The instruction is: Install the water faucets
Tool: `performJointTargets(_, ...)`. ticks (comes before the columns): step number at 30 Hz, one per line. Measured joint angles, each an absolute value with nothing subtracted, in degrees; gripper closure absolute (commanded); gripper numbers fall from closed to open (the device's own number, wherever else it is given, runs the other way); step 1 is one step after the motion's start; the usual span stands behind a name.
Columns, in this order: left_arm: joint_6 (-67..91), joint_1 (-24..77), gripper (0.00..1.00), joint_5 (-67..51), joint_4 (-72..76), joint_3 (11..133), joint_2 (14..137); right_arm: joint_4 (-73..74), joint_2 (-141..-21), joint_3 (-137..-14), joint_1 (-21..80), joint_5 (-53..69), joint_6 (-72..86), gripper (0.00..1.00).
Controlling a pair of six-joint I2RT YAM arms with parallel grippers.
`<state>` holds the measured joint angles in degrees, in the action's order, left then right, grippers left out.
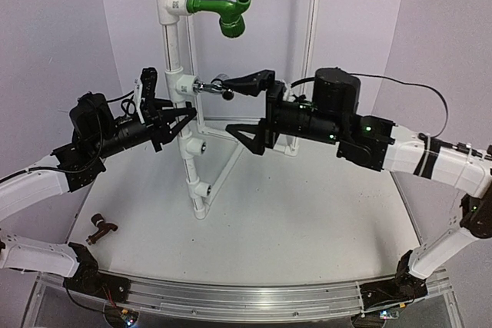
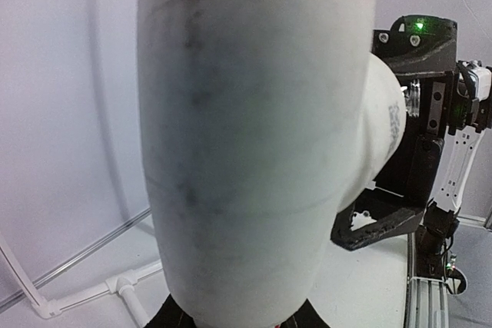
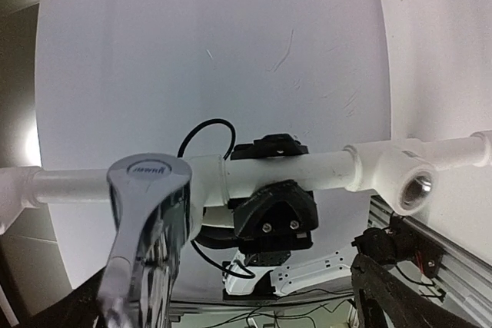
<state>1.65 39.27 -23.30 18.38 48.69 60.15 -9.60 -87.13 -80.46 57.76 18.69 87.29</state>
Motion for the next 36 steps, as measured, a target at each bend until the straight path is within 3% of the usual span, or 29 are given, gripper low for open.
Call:
performJointTargets(6,2.3,39.1,1.0,-22.2,17.3,48.7,59.5,-7.2,-72.5,-69.1,55.0,13.1,72.8,0.02)
performJointTargets(14,2.4,39.0,1.0,-22.7,16.3,49.3,59.7,-2.9,-60.2,-69.5,54.2,10.1,18.2,0.02)
performJointTargets(19,2.4,39.0,1.0,-23.4,15.6,49.9,60.1,0.6,-61.5,-69.6,54.1,13.9,-16.0,0.02)
performJointTargets(24,2.4,39.0,1.0,-24.0,15.0,50.7,60.8,5.1,-66.9,-70.7,54.2,18.0,-36.4,0.06)
performJointTargets(36,2.3,38.8,1.0,-24.9,14.3,51.3,61.2,6.9,-77.0,-82.0,54.2,24.3,-56.1,0.29)
